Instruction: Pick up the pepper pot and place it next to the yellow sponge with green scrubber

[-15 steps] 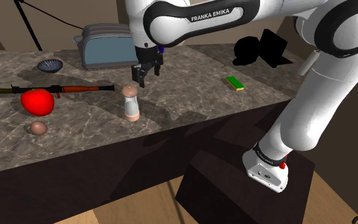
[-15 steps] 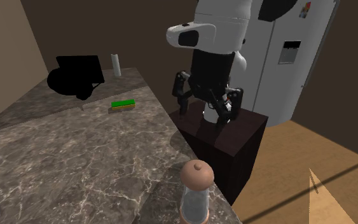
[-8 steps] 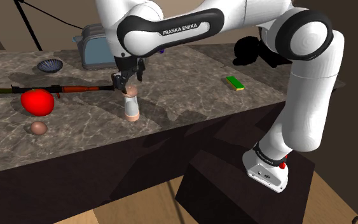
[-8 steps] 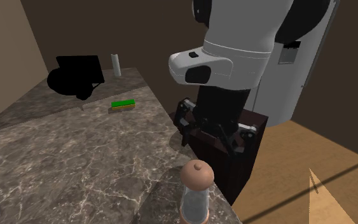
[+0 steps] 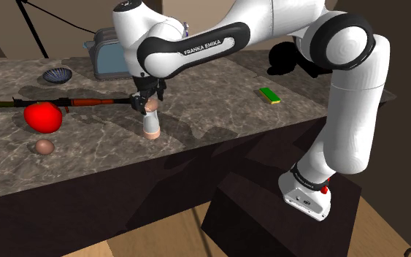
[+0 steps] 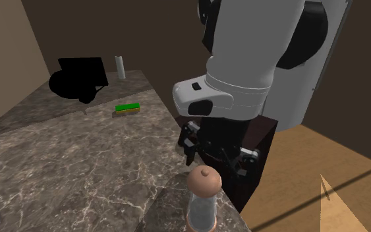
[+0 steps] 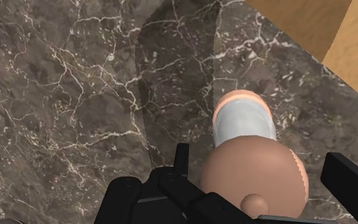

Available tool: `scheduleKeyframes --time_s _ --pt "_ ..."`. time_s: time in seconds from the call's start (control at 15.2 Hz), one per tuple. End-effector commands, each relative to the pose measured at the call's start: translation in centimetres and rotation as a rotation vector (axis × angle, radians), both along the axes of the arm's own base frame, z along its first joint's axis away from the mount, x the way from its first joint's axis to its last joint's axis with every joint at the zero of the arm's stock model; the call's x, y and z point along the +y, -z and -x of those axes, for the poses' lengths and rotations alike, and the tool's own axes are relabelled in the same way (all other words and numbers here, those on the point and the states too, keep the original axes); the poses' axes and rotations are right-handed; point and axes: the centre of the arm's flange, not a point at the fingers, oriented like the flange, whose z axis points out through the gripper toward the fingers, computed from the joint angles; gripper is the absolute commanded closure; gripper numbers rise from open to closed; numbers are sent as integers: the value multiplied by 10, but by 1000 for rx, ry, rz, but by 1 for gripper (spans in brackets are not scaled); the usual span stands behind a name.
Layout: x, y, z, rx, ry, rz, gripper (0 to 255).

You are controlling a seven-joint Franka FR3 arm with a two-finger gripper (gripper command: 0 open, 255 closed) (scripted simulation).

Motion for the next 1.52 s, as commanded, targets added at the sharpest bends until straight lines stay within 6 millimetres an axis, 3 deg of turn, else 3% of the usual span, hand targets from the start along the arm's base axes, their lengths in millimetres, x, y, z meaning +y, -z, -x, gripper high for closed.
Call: scheduleKeyframes --time_s 0.0,0.33,0.4,0.99,1.45 --pt "0 2 0 0 0 0 0" --pt "0 2 0 0 0 0 0" --pt "0 2 0 0 0 0 255" --pt "0 2 0 0 0 0 255" --pt "0 -35 0 0 0 0 255"
